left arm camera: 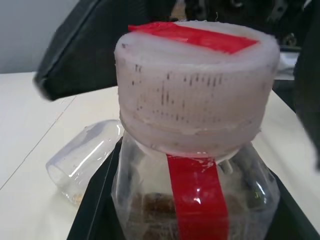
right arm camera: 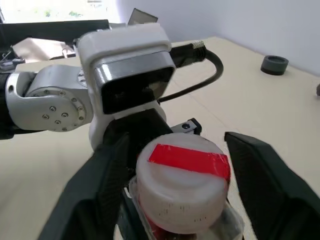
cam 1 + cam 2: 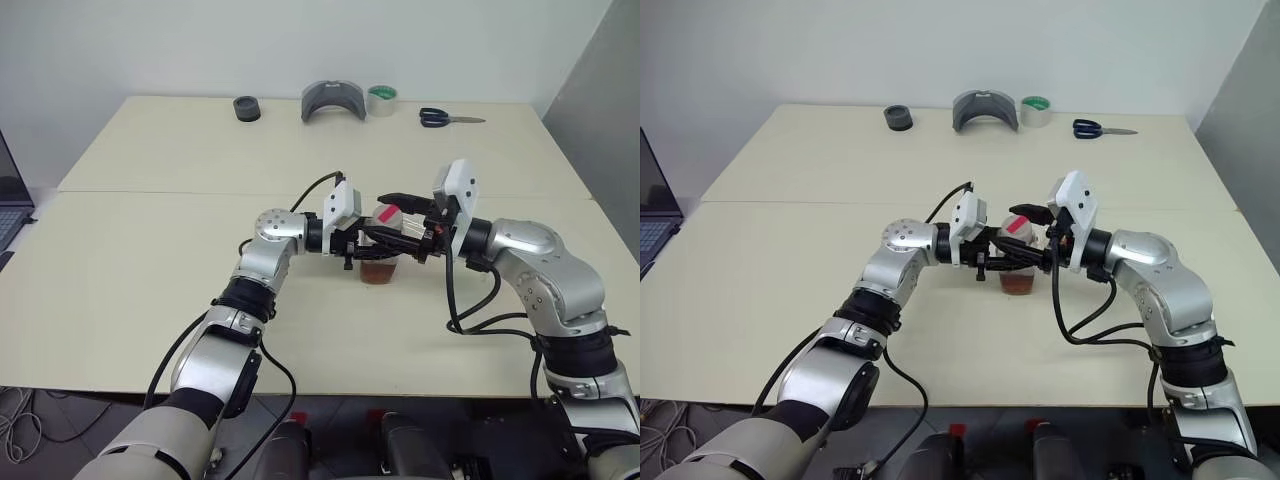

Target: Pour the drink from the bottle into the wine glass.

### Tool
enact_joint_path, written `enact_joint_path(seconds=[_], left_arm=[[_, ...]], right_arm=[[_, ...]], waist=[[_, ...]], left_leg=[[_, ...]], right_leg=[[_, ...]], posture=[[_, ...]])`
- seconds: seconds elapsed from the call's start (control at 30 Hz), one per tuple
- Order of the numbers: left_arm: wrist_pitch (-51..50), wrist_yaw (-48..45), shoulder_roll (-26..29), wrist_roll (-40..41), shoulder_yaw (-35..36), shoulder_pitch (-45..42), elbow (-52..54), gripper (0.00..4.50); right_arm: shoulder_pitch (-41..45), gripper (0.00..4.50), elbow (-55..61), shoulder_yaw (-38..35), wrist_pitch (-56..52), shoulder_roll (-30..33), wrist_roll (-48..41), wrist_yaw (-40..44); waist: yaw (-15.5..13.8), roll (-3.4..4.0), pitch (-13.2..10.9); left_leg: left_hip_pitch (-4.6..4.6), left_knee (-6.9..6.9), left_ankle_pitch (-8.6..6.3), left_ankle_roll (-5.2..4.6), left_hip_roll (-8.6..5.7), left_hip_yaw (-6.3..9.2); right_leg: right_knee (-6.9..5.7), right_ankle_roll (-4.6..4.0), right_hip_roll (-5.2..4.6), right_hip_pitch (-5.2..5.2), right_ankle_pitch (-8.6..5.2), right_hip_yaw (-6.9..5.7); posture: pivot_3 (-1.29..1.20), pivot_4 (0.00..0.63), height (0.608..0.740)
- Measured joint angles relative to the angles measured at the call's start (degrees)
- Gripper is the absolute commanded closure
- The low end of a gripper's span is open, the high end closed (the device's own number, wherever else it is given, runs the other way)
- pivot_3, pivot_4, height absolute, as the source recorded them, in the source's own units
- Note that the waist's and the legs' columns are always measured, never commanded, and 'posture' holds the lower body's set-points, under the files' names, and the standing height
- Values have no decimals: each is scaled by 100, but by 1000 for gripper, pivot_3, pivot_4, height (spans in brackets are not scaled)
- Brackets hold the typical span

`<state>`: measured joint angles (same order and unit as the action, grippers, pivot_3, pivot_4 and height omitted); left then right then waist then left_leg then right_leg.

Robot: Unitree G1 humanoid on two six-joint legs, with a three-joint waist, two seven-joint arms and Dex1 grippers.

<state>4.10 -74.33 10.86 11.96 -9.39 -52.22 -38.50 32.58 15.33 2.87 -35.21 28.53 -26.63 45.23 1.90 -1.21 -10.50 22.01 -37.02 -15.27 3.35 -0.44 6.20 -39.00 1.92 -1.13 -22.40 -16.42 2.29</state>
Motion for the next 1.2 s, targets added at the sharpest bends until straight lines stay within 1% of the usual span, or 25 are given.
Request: enact_joint_path(seconds=[0.03,0.13,0.27,0.4,0.53,0.77,1.2], left_arm=[[-8,1,8,0,1,7,23,2703],[-31,-4,12,2,1,31,36,2703],[-38,-6,13,2,3,35,35,2703],[-38,-12,10,2,3,35,35,2703],[-38,-20,10,2,3,35,35,2703],[-52,-11,-9,0,2,35,33,2703],[-95,-3,-19,-67,2,36,24,2703]], right_arm=[[-52,0,122,-40,-50,-11,-14,-107],[-292,0,868,-253,-262,-70,-150,-571],[-573,0,1519,-90,-289,-200,78,-1111],[-649,0,1573,242,-189,-285,515,-1452],[-649,0,1418,273,-44,-308,776,-1670],[-795,0,1393,29,-43,-415,738,-1846],[-1310,0,1838,-188,-182,-453,584,-2040]], waist=[[-2,0,0],[-5,0,0],[9,0,0],[7,0,0],[5,0,0],[2,0,0],[2,0,0]], left_leg=[[0,-1,0,0,0,0],[0,0,0,0,3,6],[-3,-1,0,0,2,0],[-4,-3,1,0,2,2],[-3,-1,1,0,2,1],[-2,0,1,0,1,0],[-3,-1,1,0,2,2]], right_leg=[[-1,0,0,0,0,0],[-2,0,3,0,0,-5],[-4,2,4,0,0,0],[-6,3,5,1,1,-1],[-3,3,5,1,1,0],[-2,2,4,1,1,1],[-4,3,5,1,1,-1]], posture=[[0,150,740],[0,150,740],[0,150,740],[0,150,740],[0,150,740],[0,150,740],[0,150,740]])
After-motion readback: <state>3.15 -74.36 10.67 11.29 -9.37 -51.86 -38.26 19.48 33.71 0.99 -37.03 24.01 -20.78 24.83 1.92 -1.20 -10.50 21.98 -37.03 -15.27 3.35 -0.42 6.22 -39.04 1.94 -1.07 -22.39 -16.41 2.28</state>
